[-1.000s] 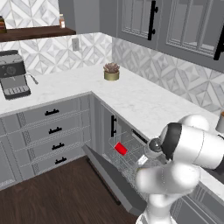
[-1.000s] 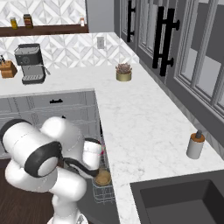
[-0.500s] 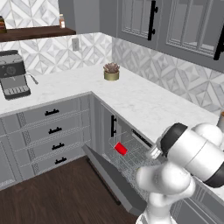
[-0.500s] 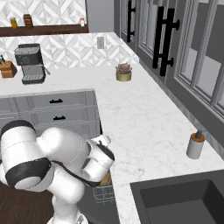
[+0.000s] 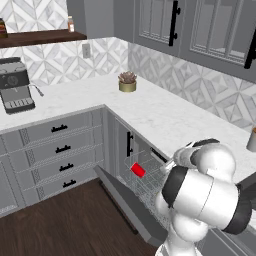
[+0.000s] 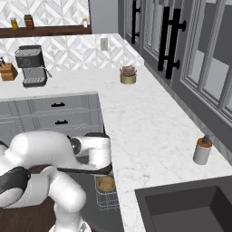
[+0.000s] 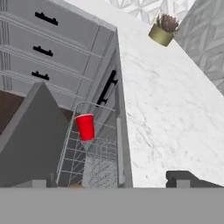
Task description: Pick up the cup and bowl from the counter, place them in the dishwasher, and close the dishwasher door.
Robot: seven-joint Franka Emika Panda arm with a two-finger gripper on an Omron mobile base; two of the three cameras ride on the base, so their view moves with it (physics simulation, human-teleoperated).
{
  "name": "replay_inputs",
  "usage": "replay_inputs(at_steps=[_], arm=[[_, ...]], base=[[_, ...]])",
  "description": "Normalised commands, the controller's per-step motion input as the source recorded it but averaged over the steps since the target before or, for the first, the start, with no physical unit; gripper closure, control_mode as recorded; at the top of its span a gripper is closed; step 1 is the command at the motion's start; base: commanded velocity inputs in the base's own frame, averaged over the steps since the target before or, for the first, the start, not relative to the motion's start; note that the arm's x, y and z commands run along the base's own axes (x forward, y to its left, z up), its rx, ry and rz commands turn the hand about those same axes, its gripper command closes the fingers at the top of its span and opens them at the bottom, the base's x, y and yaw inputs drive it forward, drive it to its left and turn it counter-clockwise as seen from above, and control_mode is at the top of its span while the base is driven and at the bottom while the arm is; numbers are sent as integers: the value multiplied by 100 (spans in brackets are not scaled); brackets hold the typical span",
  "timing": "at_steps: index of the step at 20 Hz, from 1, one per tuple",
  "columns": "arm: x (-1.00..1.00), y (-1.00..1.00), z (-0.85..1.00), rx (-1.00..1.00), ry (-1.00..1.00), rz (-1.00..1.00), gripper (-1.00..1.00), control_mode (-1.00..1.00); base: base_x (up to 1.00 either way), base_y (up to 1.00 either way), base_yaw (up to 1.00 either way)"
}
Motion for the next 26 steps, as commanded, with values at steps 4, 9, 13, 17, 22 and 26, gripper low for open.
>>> replay_inputs(at_steps=[4, 9, 13, 17, 22, 26], arm=[[1, 2, 100, 0, 0, -13, -100, -100], [0, 0, 100, 0, 0, -12, -100, -100], [0, 0, 100, 0, 7, -10, -100, -100], [0, 4, 100, 2, -5, -2, -100, -100], [-31, 2, 100, -40, -3, 0, -100, -100], [-40, 0, 96, -86, 0, 1, -100, -100]], base=[[0, 0, 0], [0, 0, 0], [0, 0, 0], [0, 0, 0], [0, 0, 0], [0, 0, 0]])
